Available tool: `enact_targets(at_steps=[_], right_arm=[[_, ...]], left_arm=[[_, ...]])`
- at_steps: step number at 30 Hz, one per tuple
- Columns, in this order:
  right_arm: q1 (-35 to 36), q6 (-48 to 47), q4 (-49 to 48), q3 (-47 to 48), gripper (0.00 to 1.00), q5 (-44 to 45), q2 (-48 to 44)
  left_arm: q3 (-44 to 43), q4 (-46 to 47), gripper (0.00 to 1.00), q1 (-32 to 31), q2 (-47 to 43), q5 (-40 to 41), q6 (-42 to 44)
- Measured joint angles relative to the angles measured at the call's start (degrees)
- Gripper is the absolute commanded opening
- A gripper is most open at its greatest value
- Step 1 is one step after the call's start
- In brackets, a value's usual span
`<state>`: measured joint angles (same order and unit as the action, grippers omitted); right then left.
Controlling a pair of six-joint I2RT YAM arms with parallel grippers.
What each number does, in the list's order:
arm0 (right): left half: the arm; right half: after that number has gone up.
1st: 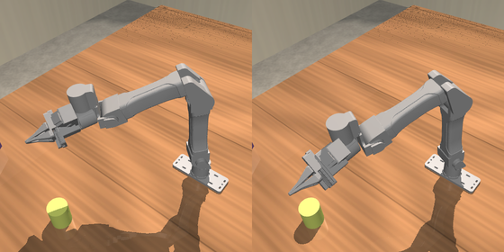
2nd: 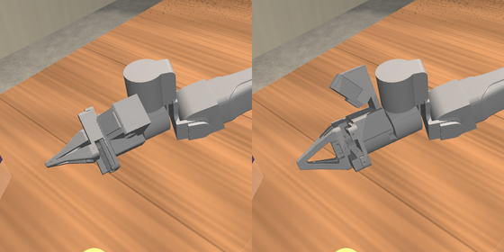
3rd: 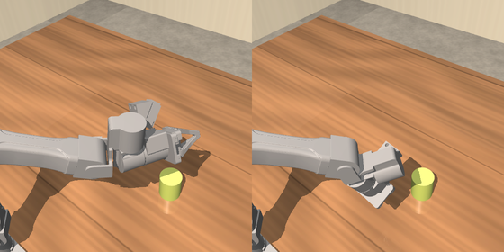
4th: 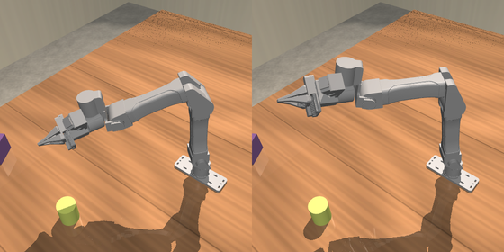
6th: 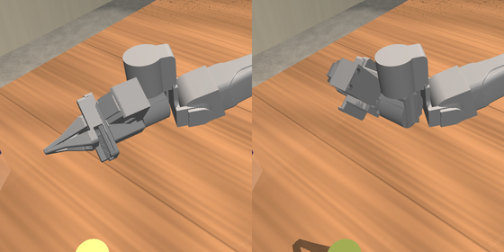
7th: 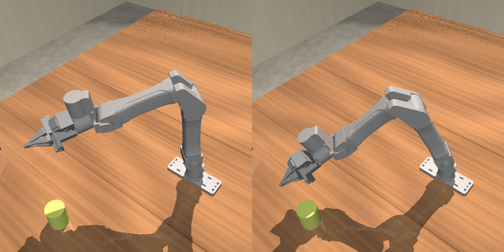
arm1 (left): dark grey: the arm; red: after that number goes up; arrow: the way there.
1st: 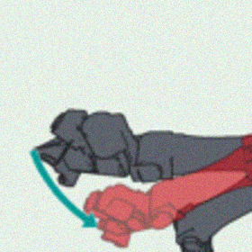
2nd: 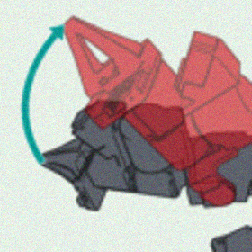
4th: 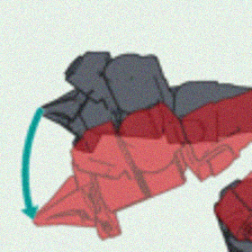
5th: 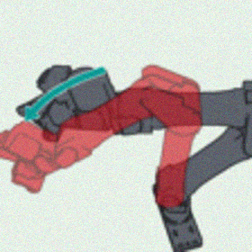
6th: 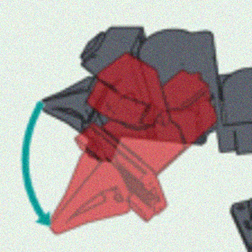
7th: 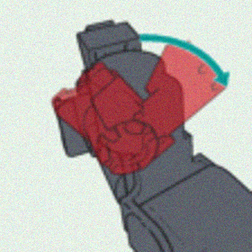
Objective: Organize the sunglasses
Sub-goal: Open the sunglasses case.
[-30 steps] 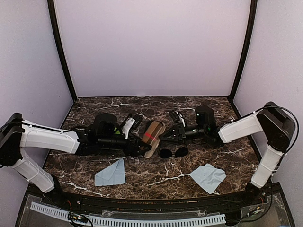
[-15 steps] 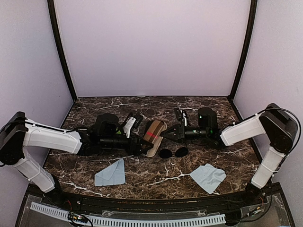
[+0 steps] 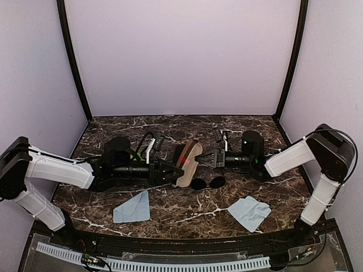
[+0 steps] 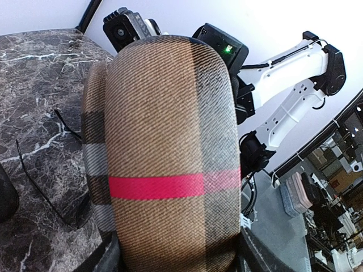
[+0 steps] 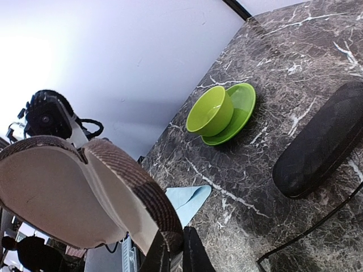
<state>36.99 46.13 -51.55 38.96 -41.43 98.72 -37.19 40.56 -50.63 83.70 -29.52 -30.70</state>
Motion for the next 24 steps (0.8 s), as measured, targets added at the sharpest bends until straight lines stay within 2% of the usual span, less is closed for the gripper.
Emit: enact_targets(at_steps=[4,6,10,11,17,24], right_arm=[[-0.6,0.2,-3.4,-0.4,0.03,-2.5,0.6],[-0.7,0.2,-3.7,-0.4,0.22,-2.7,0.7],[-0.9,-0.2,-2.4,-0.4,0.51,-3.0,0.6],[-1.0,-0.3,-1.5,-0.4,0.56,-2.7,0.7],[-1.3,-1.9,3.8,-0.3,0.67,-1.6,-0.6],[-2.8,-3.8,10.4,-0.3,0.7,1.3,-3.5]], left_arm=[[0.5,2.0,0.0,0.5,0.0,-1.5,-1.6],[0.6,2.2,0.0,0.6,0.0,-1.6,-1.6],[0.3,-0.9,0.0,0.7,-0.7,-0.5,-0.1],[-0.1,-2.6,0.0,0.7,-1.2,-0.2,0.5],[-3.1,-12.8,0.0,0.7,-3.9,1.0,4.1],[-5.9,-25.9,0.0,3.0,-5.4,1.4,6.3]])
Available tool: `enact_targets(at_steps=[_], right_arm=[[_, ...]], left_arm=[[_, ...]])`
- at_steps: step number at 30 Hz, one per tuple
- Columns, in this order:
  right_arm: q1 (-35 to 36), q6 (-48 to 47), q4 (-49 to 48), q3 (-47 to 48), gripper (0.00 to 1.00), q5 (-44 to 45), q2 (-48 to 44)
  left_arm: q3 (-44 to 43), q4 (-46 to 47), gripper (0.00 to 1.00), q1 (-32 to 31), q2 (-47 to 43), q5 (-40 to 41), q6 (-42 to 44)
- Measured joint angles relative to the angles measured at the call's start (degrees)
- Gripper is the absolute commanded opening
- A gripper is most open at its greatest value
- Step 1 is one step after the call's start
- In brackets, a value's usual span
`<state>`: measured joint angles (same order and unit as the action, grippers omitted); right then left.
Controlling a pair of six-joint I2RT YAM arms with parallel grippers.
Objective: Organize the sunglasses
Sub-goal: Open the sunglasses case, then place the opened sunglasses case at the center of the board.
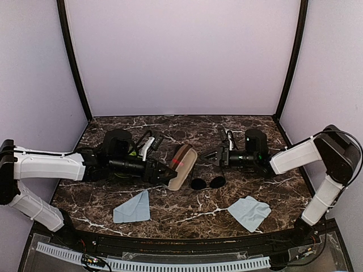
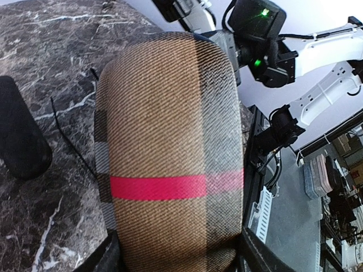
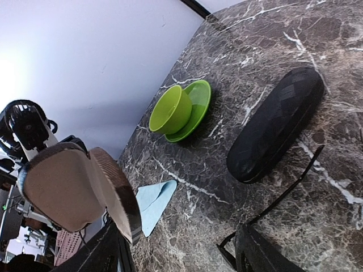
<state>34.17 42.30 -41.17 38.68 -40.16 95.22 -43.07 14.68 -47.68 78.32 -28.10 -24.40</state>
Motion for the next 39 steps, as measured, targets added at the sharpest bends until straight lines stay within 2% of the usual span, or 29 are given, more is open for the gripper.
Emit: enact_targets(at_steps=[5,12,22,30,33,39], right_arm=[[-0.8,-1.4,3.8,0.0,0.71,1.9,-1.3],[-0.8,-3.3,7.1,-0.8,0.71,4.0,-1.8],[-0.8,-3.7,7.3,-2.6,0.71,4.3,-1.8],[-0.8,-3.7,6.6,-3.5,0.71,4.3,-1.8],[-0.8,-3.7,6.4,-3.5,0.72,4.2,-1.8],[-0.8,-3.7,5.3,-3.5,0.72,4.1,-1.4]], left_arm=[[-1.4,-8.2,0.0,3.3,0.2,-1.4,0.8],[-2.3,-14.8,0.0,9.0,4.6,-8.0,1.3],[-7.1,-17.3,0.0,11.6,16.1,-22.7,3.2],[-8.3,-17.9,0.04,13.9,21.5,-26.4,3.5],[-8.3,-17.8,0.07,15.3,21.6,-26.6,3.5],[-8.3,-17.8,0.25,16.1,23.4,-27.4,3.7]])
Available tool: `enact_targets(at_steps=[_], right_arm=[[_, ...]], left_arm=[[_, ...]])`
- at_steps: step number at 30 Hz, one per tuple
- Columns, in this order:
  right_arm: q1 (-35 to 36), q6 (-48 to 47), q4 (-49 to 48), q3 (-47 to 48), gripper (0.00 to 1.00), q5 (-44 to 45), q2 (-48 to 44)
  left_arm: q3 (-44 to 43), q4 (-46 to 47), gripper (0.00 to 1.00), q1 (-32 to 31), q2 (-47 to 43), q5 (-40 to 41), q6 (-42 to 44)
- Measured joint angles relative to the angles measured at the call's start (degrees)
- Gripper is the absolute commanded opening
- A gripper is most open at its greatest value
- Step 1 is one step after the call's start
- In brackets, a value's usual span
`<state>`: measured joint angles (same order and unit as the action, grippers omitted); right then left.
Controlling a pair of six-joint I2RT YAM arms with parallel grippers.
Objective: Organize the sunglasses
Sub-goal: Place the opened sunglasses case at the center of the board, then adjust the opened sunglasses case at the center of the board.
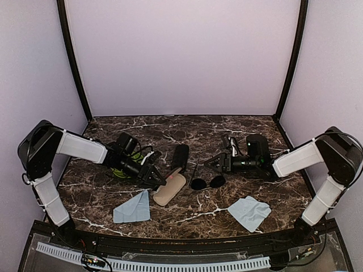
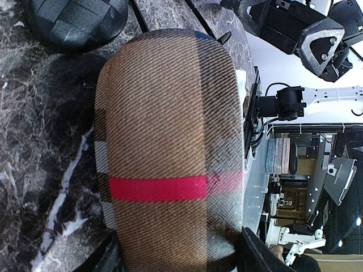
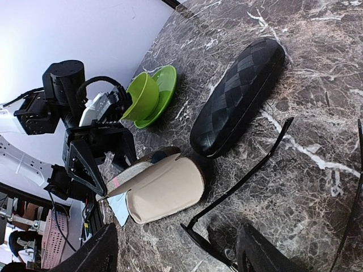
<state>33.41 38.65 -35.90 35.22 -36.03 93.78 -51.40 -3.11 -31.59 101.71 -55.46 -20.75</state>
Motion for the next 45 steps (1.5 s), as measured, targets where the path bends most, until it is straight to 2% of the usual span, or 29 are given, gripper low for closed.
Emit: enact_targets(at_steps=[5,14,15,21,27,33,45], right_arm=[[0.0,0.2,-1.4,-0.4,0.72,-0.2,0.3],[0.0,1.0,-3.3,-2.2,0.71,-0.2,0.9],[0.0,1.1,-3.5,-2.4,0.71,-0.2,0.9],[0.0,1.7,-4.5,-2.6,0.7,-0.2,1.2],[0.0,2.3,-4.9,-2.6,0.7,-0.2,1.3],[0.0,2.6,-6.1,-2.7,0.7,-0.2,2.6],[0.3,3.8,-7.8,-2.7,0.69,-0.4,4.7]], left_arm=[[0.0,0.0,0.47,0.7,0.3,-0.3,0.0],[-1.0,-2.3,0.7,1.1,0.3,1.3,0.7],[-1.2,-2.5,0.76,1.1,0.3,1.6,0.8],[-1.4,-3.9,0.83,1.4,0.3,3.7,1.0],[-1.4,-4.5,0.83,1.5,0.1,5.3,1.2],[-3.5,-9.2,0.78,1.5,-1.9,11.4,3.1],[-11.6,-20.1,0.53,-3.3,-1.6,27.3,8.7]])
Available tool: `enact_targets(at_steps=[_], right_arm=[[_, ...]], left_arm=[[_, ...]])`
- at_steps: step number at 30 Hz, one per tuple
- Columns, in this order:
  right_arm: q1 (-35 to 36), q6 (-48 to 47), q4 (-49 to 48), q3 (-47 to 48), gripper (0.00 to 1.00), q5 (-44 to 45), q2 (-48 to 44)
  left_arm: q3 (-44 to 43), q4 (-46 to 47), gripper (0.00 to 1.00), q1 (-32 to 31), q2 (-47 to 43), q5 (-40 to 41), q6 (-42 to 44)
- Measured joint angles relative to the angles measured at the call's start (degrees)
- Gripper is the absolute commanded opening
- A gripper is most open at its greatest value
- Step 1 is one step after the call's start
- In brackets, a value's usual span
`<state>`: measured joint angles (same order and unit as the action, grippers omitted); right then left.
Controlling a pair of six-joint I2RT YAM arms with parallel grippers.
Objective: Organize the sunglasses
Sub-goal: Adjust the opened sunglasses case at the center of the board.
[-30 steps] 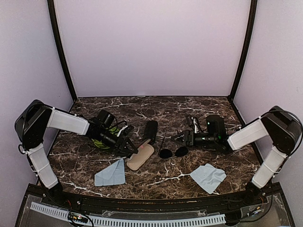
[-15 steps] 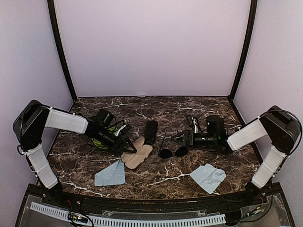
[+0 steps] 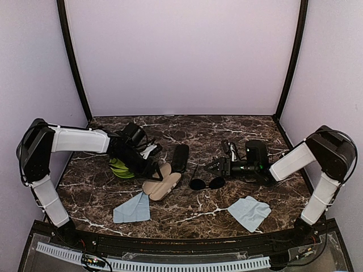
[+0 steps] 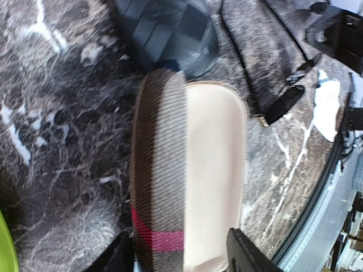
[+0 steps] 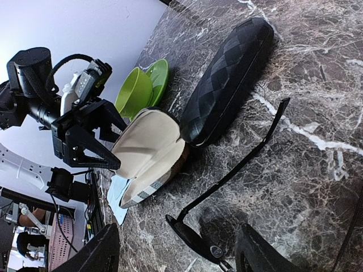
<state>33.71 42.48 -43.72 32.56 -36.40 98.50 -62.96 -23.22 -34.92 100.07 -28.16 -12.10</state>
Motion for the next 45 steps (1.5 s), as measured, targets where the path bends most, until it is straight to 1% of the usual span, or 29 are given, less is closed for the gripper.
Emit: enact_targets(at_steps=[4,9,12,15,22,31,34,38,45], right_arm=[[0.1,0.1,0.0,0.0,0.69,0.0,0.0],[0.1,0.0,0.3,0.0,0.69,0.0,-0.1],[0.1,-0.8,2.1,0.3,0.7,0.0,-0.8],[0.1,-2.3,5.4,1.2,0.69,0.3,-2.6],[0.1,-5.4,9.9,3.9,0.7,1.2,-5.6],[0.1,-6.3,12.1,4.0,0.7,1.8,-5.7],[0.1,-6.5,12.2,4.0,0.7,1.8,-5.7],[0.1,-6.5,12.2,4.0,0.7,1.9,-5.7],[0.1,-6.4,12.0,4.0,0.7,1.9,-5.6]], left_arm=[[-2.3,-2.9,0.44,-2.1,1.7,4.7,1.2],[-5.3,-6.0,0.37,-4.1,3.7,9.4,2.4],[-6.5,-7.5,0.32,-4.8,4.1,11.7,2.8],[-7.6,-8.7,0.25,-5.2,4.1,13.9,3.4],[-10.1,-11.4,0.15,-6.0,4.7,18.1,5.8],[-13.7,-14.3,0.07,-9.2,6.6,22.1,9.6],[-15.4,-15.4,0.04,-10.4,6.6,24.6,11.3],[-16.1,-15.5,0.0,-12.4,6.6,29.8,14.7],[-16.0,-13.2,0.02,-17.9,6.6,42.7,25.2]])
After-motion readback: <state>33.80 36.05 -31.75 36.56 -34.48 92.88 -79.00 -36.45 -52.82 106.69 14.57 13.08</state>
